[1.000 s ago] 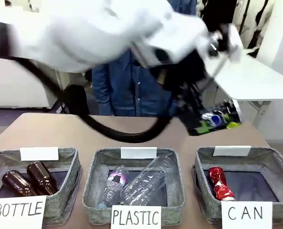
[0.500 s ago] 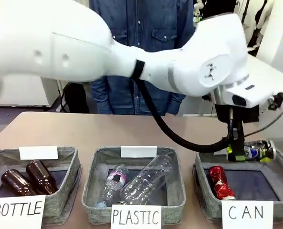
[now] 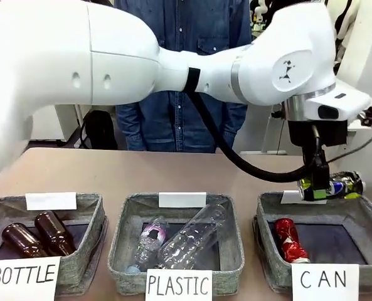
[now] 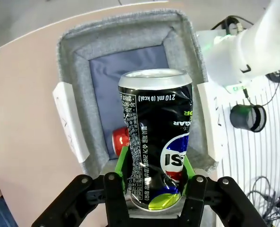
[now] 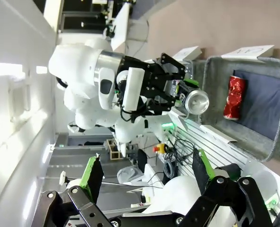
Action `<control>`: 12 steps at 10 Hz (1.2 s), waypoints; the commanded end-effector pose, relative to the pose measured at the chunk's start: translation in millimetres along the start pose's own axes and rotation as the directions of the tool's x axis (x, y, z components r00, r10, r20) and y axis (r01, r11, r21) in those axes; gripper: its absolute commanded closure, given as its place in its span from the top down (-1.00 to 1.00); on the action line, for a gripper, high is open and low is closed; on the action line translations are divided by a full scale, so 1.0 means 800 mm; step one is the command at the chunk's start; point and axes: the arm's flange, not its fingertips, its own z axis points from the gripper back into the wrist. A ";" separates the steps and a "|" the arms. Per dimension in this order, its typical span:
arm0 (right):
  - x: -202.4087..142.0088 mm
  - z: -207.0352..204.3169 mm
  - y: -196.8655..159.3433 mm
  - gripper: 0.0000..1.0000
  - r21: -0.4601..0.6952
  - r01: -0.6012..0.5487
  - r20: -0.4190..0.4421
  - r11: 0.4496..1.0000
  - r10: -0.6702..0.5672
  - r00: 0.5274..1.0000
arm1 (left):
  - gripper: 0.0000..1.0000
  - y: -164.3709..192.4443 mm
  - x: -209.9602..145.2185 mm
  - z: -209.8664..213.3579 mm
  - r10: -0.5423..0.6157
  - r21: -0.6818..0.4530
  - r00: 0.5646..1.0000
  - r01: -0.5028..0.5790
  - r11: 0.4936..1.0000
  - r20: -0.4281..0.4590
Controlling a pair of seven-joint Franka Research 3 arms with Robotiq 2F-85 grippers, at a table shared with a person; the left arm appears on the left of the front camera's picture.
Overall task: Sort the can waste into the basket.
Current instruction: Pick up the can waste from the table and place it in the right Fabric basket.
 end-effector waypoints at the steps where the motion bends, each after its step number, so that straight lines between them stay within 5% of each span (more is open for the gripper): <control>1: 0.001 0.000 0.004 1.00 0.008 0.006 0.013 1.000 -0.006 1.000 | -0.08 -0.004 -0.004 0.001 0.013 0.014 1.000 -0.013 1.000 -0.027; 2: 0.001 0.000 0.004 1.00 0.008 0.006 0.013 1.000 -0.006 1.000 | 1.00 -0.006 -0.004 0.001 0.009 0.008 1.000 -0.009 1.000 -0.024; 8: 0.001 0.000 0.004 1.00 0.008 0.006 0.013 1.000 -0.006 1.000 | 1.00 -0.008 -0.013 0.011 0.009 0.003 1.000 -0.009 1.000 -0.025; 10: 0.001 0.000 0.004 1.00 0.008 0.006 0.013 1.000 -0.006 1.000 | 1.00 -0.018 -0.062 0.060 0.067 -0.021 0.992 -0.070 0.997 -0.109; 12: 0.000 0.000 0.000 1.00 0.000 0.000 0.000 1.000 0.000 1.000 | 1.00 -0.047 -0.140 0.142 0.132 -0.076 0.987 -0.139 0.987 -0.092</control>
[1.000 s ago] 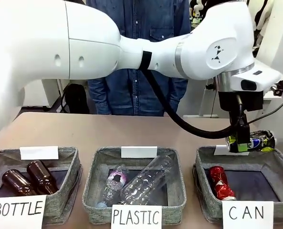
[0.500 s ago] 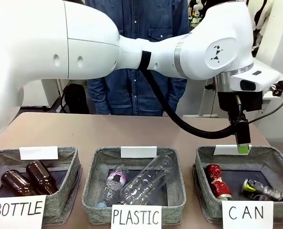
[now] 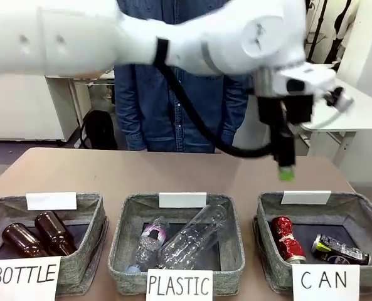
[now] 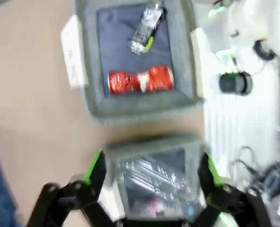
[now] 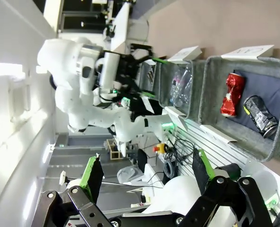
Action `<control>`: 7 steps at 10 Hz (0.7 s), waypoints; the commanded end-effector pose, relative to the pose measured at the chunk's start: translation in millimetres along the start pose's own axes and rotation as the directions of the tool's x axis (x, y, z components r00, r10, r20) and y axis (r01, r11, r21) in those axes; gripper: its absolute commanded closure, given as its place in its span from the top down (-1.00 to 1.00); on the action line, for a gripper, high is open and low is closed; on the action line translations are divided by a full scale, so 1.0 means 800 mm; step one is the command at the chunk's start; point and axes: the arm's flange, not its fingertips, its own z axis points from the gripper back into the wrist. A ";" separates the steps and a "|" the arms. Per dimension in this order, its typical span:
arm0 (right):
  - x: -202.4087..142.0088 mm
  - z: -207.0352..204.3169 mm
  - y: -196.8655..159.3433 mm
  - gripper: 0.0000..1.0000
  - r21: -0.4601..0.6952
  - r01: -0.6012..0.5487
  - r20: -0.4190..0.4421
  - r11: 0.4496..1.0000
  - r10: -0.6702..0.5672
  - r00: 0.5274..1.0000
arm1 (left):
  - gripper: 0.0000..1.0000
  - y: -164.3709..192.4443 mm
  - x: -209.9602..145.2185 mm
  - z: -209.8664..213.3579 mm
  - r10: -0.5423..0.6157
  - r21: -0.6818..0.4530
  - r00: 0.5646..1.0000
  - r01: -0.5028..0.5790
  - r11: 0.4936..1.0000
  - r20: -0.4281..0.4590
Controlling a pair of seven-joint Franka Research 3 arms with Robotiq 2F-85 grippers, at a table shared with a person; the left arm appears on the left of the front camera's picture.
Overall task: Sort the can waste into the basket.
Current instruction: Pick up the can waste from the table and place it in the right Fabric basket.
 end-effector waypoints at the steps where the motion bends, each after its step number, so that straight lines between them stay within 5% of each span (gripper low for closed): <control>1: 0.000 0.009 0.021 1.00 0.040 -0.037 0.028 0.999 0.036 0.999 | 1.00 -0.044 -0.114 0.062 0.089 -0.114 0.996 -0.088 0.990 0.001; 3: 0.042 -0.071 0.034 1.00 0.008 -0.072 -0.080 0.997 0.072 0.994 | 1.00 -0.070 -0.240 0.119 0.300 -0.173 0.950 -0.283 0.943 0.082; 6: 0.086 -0.250 0.048 1.00 0.072 -0.106 -0.290 0.992 0.122 0.949 | 1.00 -0.093 -0.438 0.168 0.629 -0.363 0.746 -0.537 0.762 0.216; 7: 0.087 -0.314 0.054 1.00 0.076 -0.093 -0.330 0.993 0.113 0.937 | 1.00 -0.100 -0.500 0.168 0.669 -0.468 0.688 -0.510 0.722 0.283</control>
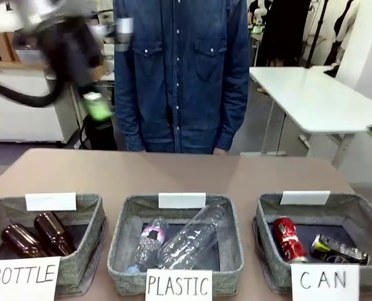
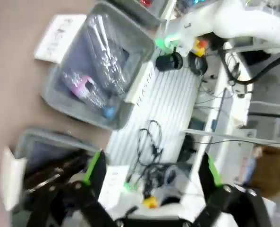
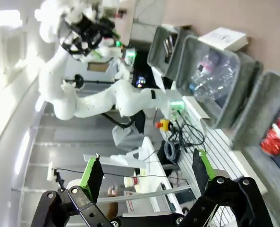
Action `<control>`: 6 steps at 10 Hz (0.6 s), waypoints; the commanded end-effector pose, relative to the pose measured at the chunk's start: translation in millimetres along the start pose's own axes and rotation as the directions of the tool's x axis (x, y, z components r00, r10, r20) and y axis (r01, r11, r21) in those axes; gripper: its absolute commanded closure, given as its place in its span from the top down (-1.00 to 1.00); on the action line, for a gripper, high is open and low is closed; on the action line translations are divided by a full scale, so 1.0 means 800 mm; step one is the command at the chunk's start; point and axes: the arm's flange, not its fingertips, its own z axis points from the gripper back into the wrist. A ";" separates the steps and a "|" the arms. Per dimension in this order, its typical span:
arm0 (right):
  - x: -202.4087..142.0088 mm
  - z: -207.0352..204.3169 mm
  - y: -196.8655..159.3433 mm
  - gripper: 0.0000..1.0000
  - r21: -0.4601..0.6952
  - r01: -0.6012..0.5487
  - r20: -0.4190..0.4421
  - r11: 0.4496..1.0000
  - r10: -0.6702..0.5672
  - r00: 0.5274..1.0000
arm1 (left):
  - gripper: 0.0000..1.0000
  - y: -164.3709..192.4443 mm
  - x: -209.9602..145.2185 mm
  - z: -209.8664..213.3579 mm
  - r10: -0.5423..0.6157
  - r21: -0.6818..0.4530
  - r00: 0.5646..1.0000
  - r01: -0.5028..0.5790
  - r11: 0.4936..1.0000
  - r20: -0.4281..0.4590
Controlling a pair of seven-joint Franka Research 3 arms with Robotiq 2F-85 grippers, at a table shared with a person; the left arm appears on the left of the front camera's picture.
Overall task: Sort the can waste into the basket.
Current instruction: Pick up the can waste from the table and place it in the right Fabric basket.
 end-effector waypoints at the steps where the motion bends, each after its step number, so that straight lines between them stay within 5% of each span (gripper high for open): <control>1: 0.030 -0.082 0.011 1.00 -0.014 0.032 -0.009 0.999 -0.033 0.999 | 1.00 0.037 -0.068 0.007 0.096 -0.141 0.975 -0.068 0.988 0.201; 2: 0.038 -0.123 0.018 1.00 0.020 0.041 -0.014 0.999 -0.041 0.999 | 1.00 0.054 -0.108 0.019 0.116 -0.211 0.923 -0.039 0.977 0.366; 3: 0.044 -0.152 0.023 1.00 0.053 0.064 -0.009 0.997 -0.064 0.998 | 1.00 0.069 -0.145 0.031 0.148 -0.180 0.808 -0.052 0.982 0.570; 4: 0.052 -0.165 0.025 1.00 0.096 0.094 0.049 0.991 -0.099 0.994 | 1.00 0.087 -0.182 0.037 0.235 -0.180 0.629 -0.152 0.972 0.741; 6: 0.066 -0.150 0.023 1.00 0.110 0.144 0.177 0.984 -0.162 0.971 | 1.00 0.113 -0.229 0.038 0.363 -0.265 0.316 -0.311 0.913 0.877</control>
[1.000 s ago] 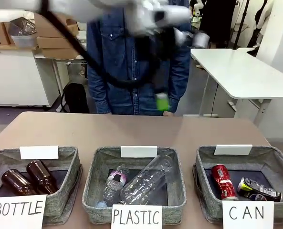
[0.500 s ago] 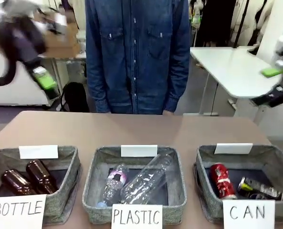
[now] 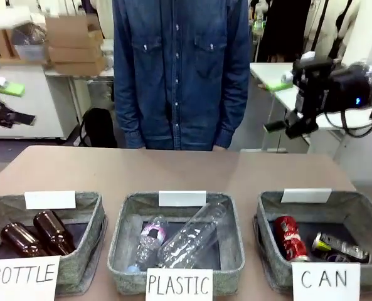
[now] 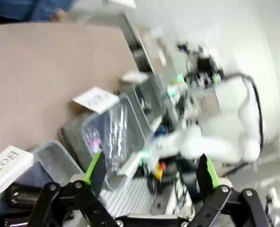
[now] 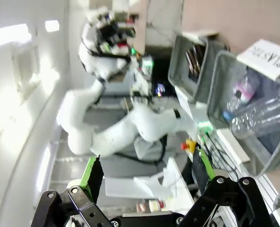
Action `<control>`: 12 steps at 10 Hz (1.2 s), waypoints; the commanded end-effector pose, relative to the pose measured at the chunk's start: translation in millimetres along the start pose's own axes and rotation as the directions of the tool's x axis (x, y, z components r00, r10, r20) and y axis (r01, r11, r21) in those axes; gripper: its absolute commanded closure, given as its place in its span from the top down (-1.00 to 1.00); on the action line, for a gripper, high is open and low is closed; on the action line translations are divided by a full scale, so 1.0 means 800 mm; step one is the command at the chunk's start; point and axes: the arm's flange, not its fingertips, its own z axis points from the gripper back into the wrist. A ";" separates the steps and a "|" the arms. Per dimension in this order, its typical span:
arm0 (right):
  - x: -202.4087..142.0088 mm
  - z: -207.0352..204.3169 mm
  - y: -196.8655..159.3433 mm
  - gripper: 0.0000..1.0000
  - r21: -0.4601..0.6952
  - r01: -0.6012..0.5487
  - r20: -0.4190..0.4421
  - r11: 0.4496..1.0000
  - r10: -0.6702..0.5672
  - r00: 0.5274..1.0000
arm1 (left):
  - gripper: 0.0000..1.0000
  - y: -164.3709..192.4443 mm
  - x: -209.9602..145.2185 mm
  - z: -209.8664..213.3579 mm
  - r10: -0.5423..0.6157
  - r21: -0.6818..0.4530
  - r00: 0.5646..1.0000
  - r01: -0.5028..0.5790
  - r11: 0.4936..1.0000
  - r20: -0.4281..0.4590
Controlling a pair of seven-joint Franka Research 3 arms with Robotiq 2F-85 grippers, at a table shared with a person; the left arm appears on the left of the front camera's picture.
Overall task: Sort the can waste into the basket.
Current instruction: Pick up the can waste from the table and place it in the right Fabric basket.
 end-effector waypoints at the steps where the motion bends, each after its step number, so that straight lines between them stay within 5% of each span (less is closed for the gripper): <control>1: 0.003 0.029 0.009 1.00 0.034 -0.006 0.083 0.999 0.003 0.997 | 1.00 0.001 -0.023 -0.015 -0.046 0.052 0.947 0.032 0.998 0.318; 2: 0.007 0.055 0.018 1.00 0.035 -0.026 0.110 0.999 0.022 0.994 | 1.00 0.002 -0.027 -0.021 -0.094 0.060 0.958 0.081 0.995 0.271; 3: 0.004 0.016 0.001 1.00 0.009 0.001 0.044 1.000 -0.001 0.999 | 1.00 0.015 -0.011 0.016 0.033 0.019 0.985 -0.037 0.999 0.168; 12: 0.004 0.016 0.001 1.00 0.009 0.001 0.044 1.000 -0.001 0.999 | 1.00 0.015 -0.011 0.016 0.033 0.019 0.985 -0.037 0.999 0.168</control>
